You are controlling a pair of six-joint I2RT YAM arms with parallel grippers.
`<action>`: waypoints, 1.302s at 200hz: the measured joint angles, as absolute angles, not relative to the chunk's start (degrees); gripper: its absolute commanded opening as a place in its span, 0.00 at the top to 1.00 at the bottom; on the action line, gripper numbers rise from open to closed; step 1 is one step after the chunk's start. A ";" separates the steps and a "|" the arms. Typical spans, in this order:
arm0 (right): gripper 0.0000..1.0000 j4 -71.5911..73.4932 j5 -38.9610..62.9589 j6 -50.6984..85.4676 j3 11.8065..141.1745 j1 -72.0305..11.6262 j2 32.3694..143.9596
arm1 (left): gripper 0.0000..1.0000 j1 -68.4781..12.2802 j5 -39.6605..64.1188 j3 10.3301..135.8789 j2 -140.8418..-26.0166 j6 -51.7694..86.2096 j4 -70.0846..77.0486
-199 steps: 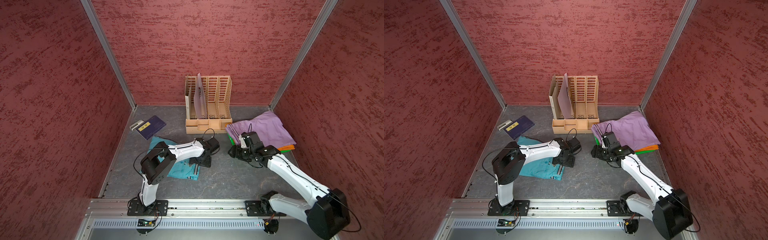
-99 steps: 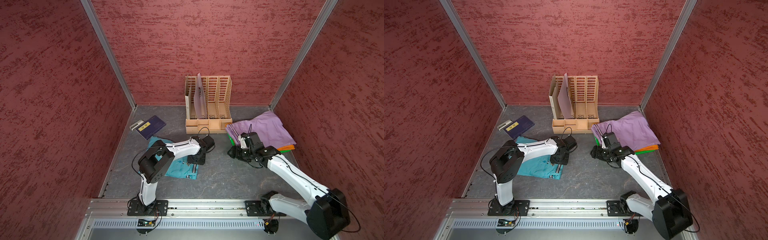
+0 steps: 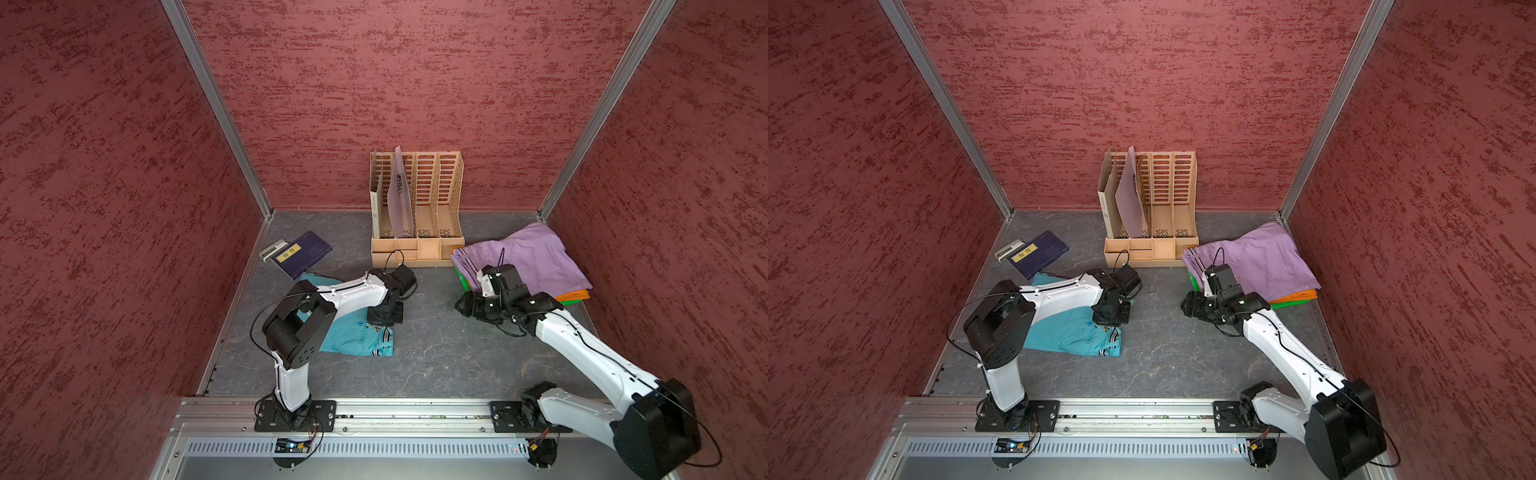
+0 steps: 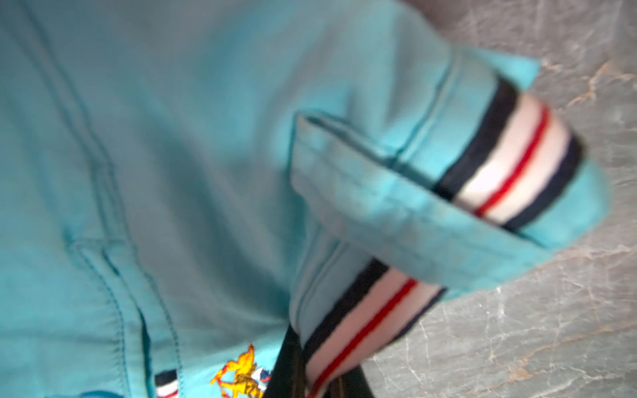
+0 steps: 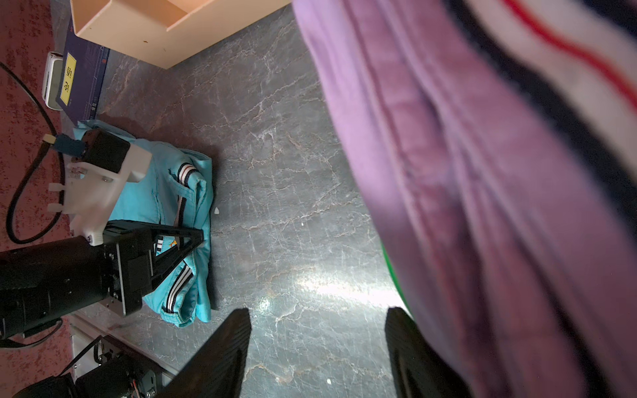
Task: Put the folded long pants in the basket
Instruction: Adjust the long pant at the center of the board.
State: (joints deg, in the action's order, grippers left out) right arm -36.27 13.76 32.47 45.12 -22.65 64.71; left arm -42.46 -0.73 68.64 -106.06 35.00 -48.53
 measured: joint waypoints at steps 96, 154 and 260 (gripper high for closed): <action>0.35 -35.79 17.04 32.12 44.60 -22.39 63.53 | 1.00 -33.89 22.48 57.06 -87.55 32.82 -36.32; 0.35 -35.90 16.43 32.10 44.64 -22.35 63.05 | 1.00 -38.41 37.56 69.89 -81.45 39.57 -30.96; 0.35 -34.20 18.76 31.99 47.42 -21.69 65.41 | 0.58 -6.02 47.70 29.41 -69.06 47.97 -17.15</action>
